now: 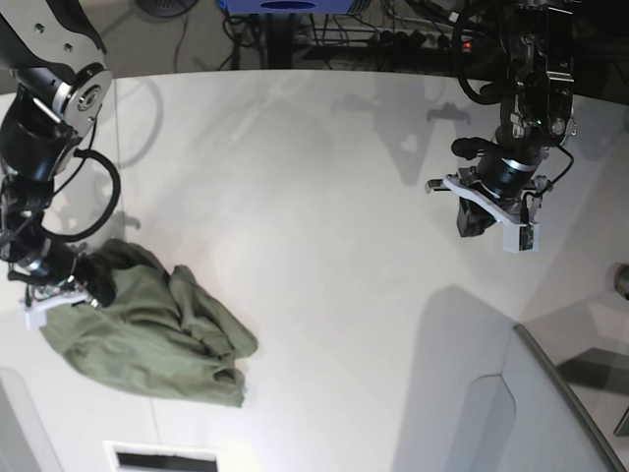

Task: Layout the t-shirt on the table in an organized manner, then fold the t-shirt properly
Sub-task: 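Grasp the green t-shirt with the right gripper and lift it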

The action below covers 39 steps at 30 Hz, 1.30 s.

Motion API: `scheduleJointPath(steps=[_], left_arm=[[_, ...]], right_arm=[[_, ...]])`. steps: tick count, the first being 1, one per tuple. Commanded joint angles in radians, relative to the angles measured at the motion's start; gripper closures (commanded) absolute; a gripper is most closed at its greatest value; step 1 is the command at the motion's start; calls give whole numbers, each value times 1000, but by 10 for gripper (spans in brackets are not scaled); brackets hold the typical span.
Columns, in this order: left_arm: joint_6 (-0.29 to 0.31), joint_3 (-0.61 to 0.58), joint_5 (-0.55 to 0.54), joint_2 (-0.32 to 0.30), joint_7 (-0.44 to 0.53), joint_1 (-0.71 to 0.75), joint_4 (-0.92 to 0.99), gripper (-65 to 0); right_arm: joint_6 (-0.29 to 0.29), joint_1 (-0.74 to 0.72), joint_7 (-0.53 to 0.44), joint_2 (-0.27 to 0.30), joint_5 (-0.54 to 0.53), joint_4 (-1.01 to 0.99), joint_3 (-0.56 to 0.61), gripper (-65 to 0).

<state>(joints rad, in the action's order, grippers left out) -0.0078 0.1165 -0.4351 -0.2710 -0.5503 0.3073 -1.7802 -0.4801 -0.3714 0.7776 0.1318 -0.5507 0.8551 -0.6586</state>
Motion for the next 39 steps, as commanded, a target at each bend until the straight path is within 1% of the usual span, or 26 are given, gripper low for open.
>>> scheduleJointPath(steps=[1, 7, 10, 12, 13, 16, 23, 27, 32, 33, 35, 38, 39], left_arm=[[2, 4, -3, -9, 22, -4, -17, -25], [2, 4, -3, -9, 22, -9, -17, -25], [2, 4, -3, -9, 22, -10, -17, -25], [2, 4, -3, -9, 22, -10, -17, -25], [2, 4, -3, -9, 22, -10, -17, -25], [2, 4, -3, -9, 22, -10, -17, -25], [2, 4, -3, -9, 22, -13, -17, -25], [2, 4, -3, -9, 22, -13, -17, -25], [2, 5, -3, -9, 22, -13, -19, -25], [2, 5, -3, -9, 22, -13, -19, -25], [2, 5, -3, -9, 22, -15, -19, -25], [2, 5, -3, -9, 22, -15, -19, -25], [2, 5, -3, -11, 22, -15, -19, -25]], right_arm=[[-12, -30, -13, 13, -22, 14, 3, -8], [-12, -28, 0, 13, -25, 22, 3, -5], [-16, -30, 47, 12, -25, 28, 1, -5], [-16, -25, 65, 4, -25, 72, 1, -5], [-16, -22, 78, -11, -27, 100, 1, -5], [-15, 4, 127, -31, -27, 203, 0, -5], [-13, 62, 280, -116, -27, 435, -7, -5], [-13, 130, 359, -166, -27, 590, -7, -5], [-13, 254, 472, -237, -29, 803, -8, -5], [-13, 286, 483, -246, -30, 830, -8, -5], [-13, 346, 494, -255, -87, 850, -8, -5], [-10, 458, 497, -254, -269, 853, -3, -5], [2, 492, 495, -252, -328, 853, 0, -5]])
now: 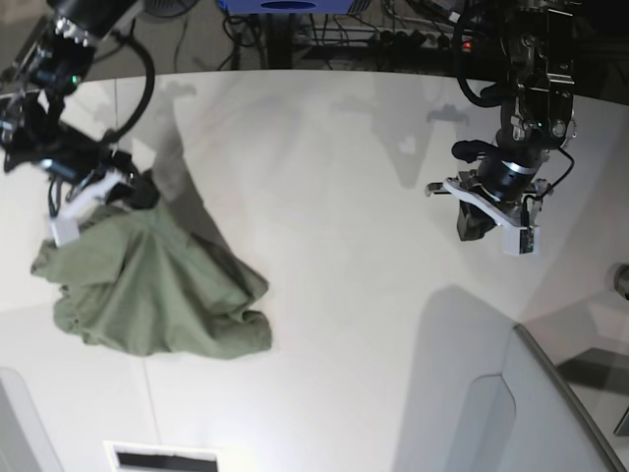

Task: Layout the t-shirt on the table in an organized manner, then fold the t-shirt properly
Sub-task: 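Grasp the green t-shirt with the right gripper and lift it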

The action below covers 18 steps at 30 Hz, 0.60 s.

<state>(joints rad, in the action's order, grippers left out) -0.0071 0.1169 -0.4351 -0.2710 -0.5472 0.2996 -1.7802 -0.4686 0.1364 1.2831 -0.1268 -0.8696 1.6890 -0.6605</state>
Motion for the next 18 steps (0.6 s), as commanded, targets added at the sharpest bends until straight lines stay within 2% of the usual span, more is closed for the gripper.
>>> scheduleJointPath(steps=[1, 4, 10, 14, 16, 18], left_arm=[[2, 5, -3, -15, 19, -7, -19, -25], [2, -6, -3, -24, 19, -18, -19, -25], [2, -6, -3, -23, 19, -35, -19, -25], [2, -6, -3, -23, 19, -35, -19, -25], [2, -6, -3, -23, 19, -35, -19, -25], [2, -6, -3, -23, 19, -35, -17, -25]], right_arm=[[15, 15, -13, 6, -55, 16, 3, -5], [67, 70, -21, 8, -84, -14, 5, -5], [74, 93, -21, 14, -79, -232, 5, -6], [74, 110, -21, 13, -79, -247, -2, -14], [74, 116, -21, 13, -79, -246, 0, -77], [74, 121, -16, 13, -79, -226, 5, -204]])
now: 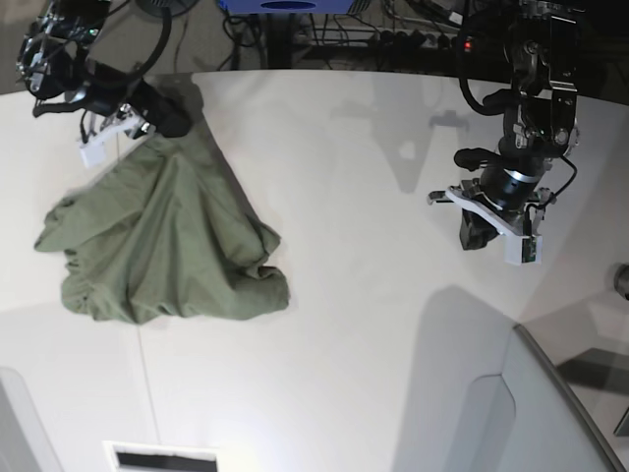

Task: Layout the t-shirt on the table in an organized manner, then fold the t-shirt properly
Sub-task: 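Grasp the green t-shirt with the right gripper and lift it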

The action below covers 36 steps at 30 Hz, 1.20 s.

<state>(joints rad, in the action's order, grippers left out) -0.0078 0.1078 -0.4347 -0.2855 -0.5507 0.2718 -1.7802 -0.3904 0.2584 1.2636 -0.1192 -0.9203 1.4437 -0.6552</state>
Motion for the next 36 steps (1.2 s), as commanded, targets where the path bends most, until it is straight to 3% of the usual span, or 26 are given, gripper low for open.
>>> scheduleJointPath(steps=[1, 3, 4, 6, 11, 16, 21, 23, 25, 28, 33, 36], left_arm=[[2, 3, -3, -8, 22, -7, -17, -25], [2, 3, -3, -8, 22, -7, -17, -25], [2, 3, -3, -8, 22, -7, -17, -25], [2, 7, -3, -8, 22, -7, -17, -25], [2, 8, -3, -8, 22, -1, -17, -25], [7, 45, -6, -27, 27, 27, -17, -23], [159, 169, -10, -24, 27, 51, 23, -23], [219, 221, -5, -22, 27, 51, 70, -23], [263, 258, -5, -22, 27, 54, 115, -23], [277, 293, -5, -22, 27, 54, 164, -23], [279, 304, -5, -25, 28, 54, 194, -23], [279, 298, -10, -25, 28, 53, 194, -23]], right_arm=[[-5, 9, 8, 5, -30, 45, -1, -293], [-5, 32, -11, 2, -32, 137, -7, -426], [-5, 38, -35, 2, -32, 183, -7, -455], [6, 43, -114, 10, -29, 256, -8, -459], [167, -31, -238, 105, -30, 176, -8, -459], [170, -124, -316, 180, -30, -33, -2, -459], [170, -146, -373, 203, -30, -117, 1, -450], [170, -150, -373, 203, -30, -123, 1, -374], [172, -155, -373, 201, -30, -123, 1, -239], [173, -166, -368, 197, -30, -123, 1, -6], [178, -192, -289, 194, -30, -117, -1, 0], [232, -204, -267, 184, -32, -82, 2, -3]])
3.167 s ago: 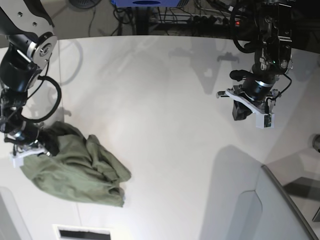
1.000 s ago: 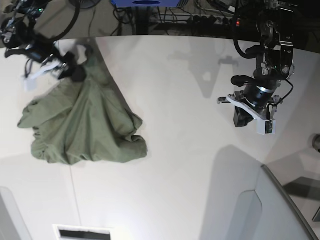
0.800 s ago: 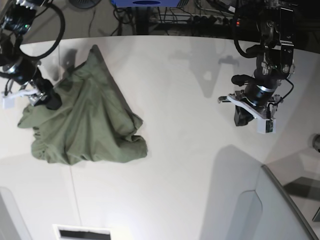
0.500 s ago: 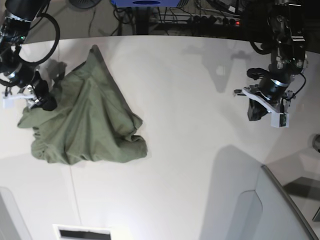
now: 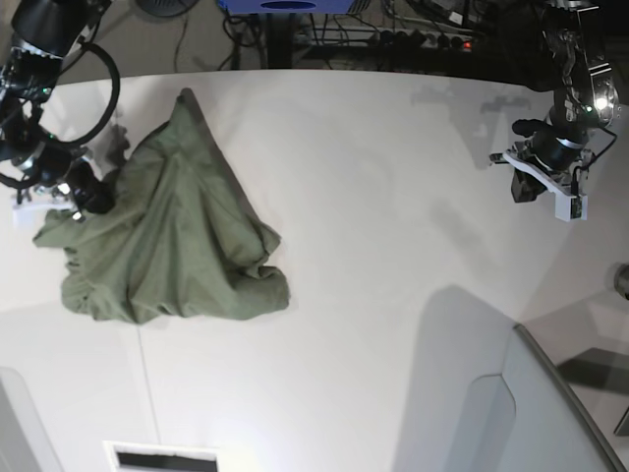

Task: Layout the t-shirt on the table in an organized manner, then fold the t-shirt properly
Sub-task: 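Grasp the green t-shirt with the right gripper and lift it, then swing the lifted t-shirt with the right gripper to shake it out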

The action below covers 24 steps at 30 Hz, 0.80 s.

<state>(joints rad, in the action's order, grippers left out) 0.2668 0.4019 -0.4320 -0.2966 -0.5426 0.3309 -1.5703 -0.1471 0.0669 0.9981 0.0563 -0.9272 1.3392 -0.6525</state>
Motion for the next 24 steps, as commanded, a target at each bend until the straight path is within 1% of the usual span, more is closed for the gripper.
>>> scheduleJointPath(steps=[1, 3, 6, 7, 11, 14, 16, 18, 20, 24], left_arm=[[4, 4, -12, -13, 20, -9, -14, -23], [4, 2, -12, -13, 20, -13, -14, -23], [4, 2, -12, -13, 20, -16, -14, -23], [4, 2, -11, -13, 20, -16, -14, -23], [4, 9, -8, -14, 20, -16, -14, -23], [4, 10, -8, -16, 20, -16, -14, -23], [4, 10, -6, -17, 20, -14, -14, -23], [4, 12, -6, -19, 20, -13, -14, -23], [4, 10, -6, -31, 20, -11, -12, -23], [4, -1, -6, -31, 20, -16, -18, -23]], right_arm=[[-4, -19, 0, -6, -25, 49, 4, -3], [-3, -42, 15, -13, -23, 110, 67, -3], [-1, -95, 26, -13, -23, 181, 207, -3], [-1, -131, 28, -13, -23, 185, 270, -3], [-1, -284, 26, -17, -23, 124, 472, -3], [-1, -385, 32, -28, -26, 99, 580, -3], [-1, -408, 37, -42, -28, 133, 593, -3], [-1, -396, 63, -48, -28, 176, 563, -3], [-1, -336, 83, -49, -29, 217, 512, -3], [-1, -197, 80, -49, -29, 352, 457, -3]])
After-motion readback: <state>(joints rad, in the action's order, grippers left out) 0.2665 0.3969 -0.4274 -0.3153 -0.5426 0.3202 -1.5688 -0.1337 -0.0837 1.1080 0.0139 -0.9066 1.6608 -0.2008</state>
